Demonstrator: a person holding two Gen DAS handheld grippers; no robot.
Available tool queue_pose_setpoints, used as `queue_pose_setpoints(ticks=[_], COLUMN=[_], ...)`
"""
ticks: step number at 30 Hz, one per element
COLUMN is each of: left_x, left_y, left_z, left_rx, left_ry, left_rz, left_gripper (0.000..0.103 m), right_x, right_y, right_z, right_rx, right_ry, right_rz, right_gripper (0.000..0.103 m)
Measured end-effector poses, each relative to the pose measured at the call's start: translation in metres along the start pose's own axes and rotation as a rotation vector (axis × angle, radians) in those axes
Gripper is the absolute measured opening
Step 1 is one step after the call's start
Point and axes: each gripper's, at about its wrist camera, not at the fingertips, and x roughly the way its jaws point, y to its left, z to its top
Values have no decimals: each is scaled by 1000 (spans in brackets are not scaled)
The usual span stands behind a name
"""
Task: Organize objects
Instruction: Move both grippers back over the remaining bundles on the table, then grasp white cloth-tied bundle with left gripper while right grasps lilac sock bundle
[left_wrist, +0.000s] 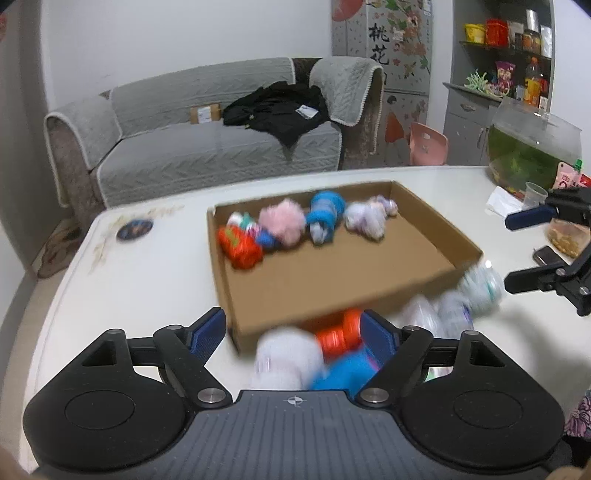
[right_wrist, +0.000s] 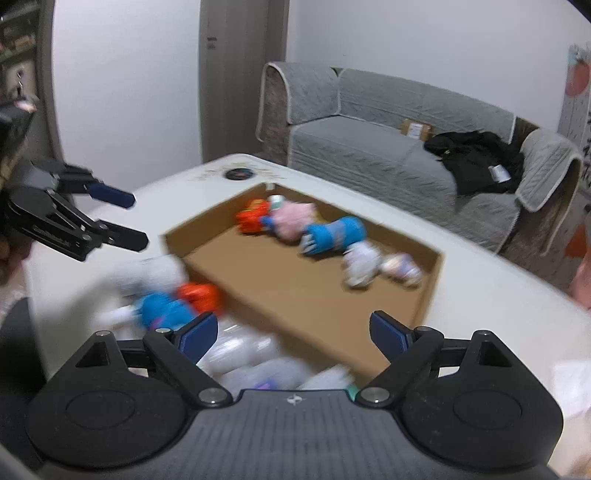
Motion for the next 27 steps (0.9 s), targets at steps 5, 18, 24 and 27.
queue_pose_setpoints(ticks=[5,18,24,27], left_x=[-17,15,13,13], left_y=[-4,-17,-18,-17], left_z=[-45,-77,-75,-73], left_rx=[-96,-206,-211,-224], left_ry=[42,107,92,88], left_rz=[-36,-102,-101,-102], left_gripper=[86,87,92,93], right_x=[-11,25,30,31], right_y=[33,64,74,74], right_z=[-40,-71,-82,-84], right_rx=[3,-13,-27,-25], right_ry=[-23,9,22,26], right_rz=[46,102,104,107], right_gripper=[88,74,74,74])
